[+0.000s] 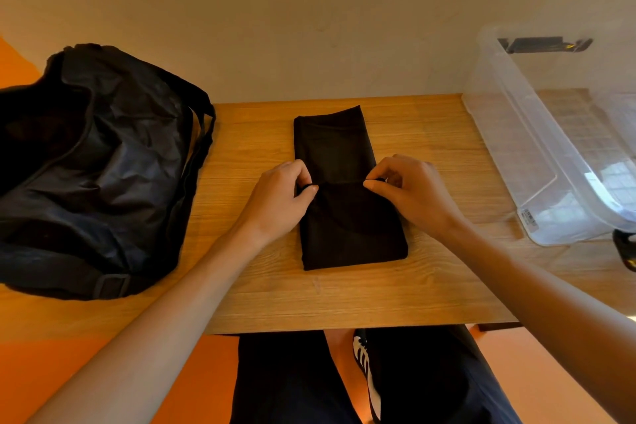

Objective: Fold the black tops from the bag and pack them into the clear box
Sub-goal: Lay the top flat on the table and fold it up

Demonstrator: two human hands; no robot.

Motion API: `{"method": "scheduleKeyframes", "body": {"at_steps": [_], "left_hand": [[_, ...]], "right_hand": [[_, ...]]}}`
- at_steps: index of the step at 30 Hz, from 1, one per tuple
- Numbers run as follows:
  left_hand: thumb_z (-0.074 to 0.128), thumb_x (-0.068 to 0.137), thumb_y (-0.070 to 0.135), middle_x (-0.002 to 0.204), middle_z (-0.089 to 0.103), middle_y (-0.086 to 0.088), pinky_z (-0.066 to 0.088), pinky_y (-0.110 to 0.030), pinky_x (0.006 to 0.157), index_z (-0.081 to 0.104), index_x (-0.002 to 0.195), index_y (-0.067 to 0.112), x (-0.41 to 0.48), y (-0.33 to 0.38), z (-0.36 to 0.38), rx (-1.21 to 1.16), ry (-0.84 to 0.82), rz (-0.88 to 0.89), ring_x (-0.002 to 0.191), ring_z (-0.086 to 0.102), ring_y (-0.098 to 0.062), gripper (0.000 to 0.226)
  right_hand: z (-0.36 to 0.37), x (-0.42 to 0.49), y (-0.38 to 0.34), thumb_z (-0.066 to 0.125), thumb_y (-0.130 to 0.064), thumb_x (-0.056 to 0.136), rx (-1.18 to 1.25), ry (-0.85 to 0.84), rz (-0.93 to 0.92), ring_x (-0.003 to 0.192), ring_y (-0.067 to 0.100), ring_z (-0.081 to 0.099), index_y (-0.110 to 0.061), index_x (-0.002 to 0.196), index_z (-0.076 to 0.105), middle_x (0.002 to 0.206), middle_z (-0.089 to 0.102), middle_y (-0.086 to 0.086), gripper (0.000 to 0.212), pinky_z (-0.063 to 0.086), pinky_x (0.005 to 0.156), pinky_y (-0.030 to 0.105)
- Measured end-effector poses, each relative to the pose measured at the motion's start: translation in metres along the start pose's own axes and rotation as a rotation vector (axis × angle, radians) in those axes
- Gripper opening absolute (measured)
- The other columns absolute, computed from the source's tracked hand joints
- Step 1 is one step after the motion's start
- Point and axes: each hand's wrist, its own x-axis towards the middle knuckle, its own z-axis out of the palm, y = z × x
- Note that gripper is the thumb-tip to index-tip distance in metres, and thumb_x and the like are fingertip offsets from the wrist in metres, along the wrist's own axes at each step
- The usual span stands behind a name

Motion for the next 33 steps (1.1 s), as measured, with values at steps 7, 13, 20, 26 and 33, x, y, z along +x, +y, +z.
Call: {"method": "scheduleKeyframes", "body": {"at_steps": [7, 13, 20, 26, 33], "left_hand": [[0.071, 0.094, 0.018, 0.09, 0.064, 0.002, 0.039, -0.01, 0.058, 0.06, 0.102, 0.018, 0.001, 0.005, -0.001, -0.173, 0.007, -0.226, 0.072, 0.056, -0.004, 0.014], [0.072, 0.094, 0.027, 0.108, 0.055, 0.007, 0.047, -0.017, 0.07, 0.059, 0.108, 0.02, -0.024, 0.014, 0.0, -0.03, 0.22, -0.057, 0.081, 0.057, -0.007, 0.02], [0.071, 0.094, 0.033, 0.08, 0.062, 0.012, 0.045, -0.019, 0.065, 0.058, 0.103, 0.027, -0.087, 0.016, 0.007, -0.056, 0.099, -0.205, 0.071, 0.058, -0.003, 0.017], [0.074, 0.092, 0.024, 0.078, 0.063, 0.01, 0.047, -0.013, 0.064, 0.06, 0.105, 0.027, -0.094, 0.022, 0.01, -0.147, 0.118, -0.217, 0.075, 0.06, 0.0, 0.019], [0.073, 0.093, 0.021, 0.082, 0.062, 0.01, 0.046, -0.013, 0.065, 0.06, 0.105, 0.027, -0.109, 0.02, 0.011, -0.173, 0.097, -0.199, 0.075, 0.059, 0.0, 0.019]], "right_hand": [[0.001, 0.001, 0.002, 0.075, -0.029, 0.091, -0.014, 0.001, -0.014, 0.076, 0.002, 0.06, -0.023, 0.109, 0.071, 0.086, 0.064, -0.012, 0.02, 0.049, 0.069, 0.015], [-0.001, -0.023, -0.004, 0.063, -0.039, 0.098, -0.247, 0.197, -0.121, 0.098, 0.011, 0.055, -0.018, 0.125, 0.062, 0.109, 0.057, -0.003, 0.035, 0.045, 0.088, 0.028], [0.001, -0.072, -0.015, 0.072, -0.036, 0.091, -0.009, 0.074, 0.138, 0.071, 0.005, 0.063, -0.024, 0.119, 0.054, 0.074, 0.065, -0.004, 0.035, 0.052, 0.069, 0.024], [0.006, -0.081, -0.02, 0.077, -0.026, 0.089, 0.075, 0.155, 0.129, 0.071, 0.005, 0.063, -0.023, 0.115, 0.059, 0.072, 0.064, -0.004, 0.032, 0.048, 0.067, 0.013], [0.007, -0.094, -0.023, 0.076, -0.025, 0.09, 0.088, 0.138, 0.167, 0.071, 0.006, 0.062, -0.025, 0.115, 0.058, 0.074, 0.065, -0.004, 0.031, 0.049, 0.07, 0.018]]}}
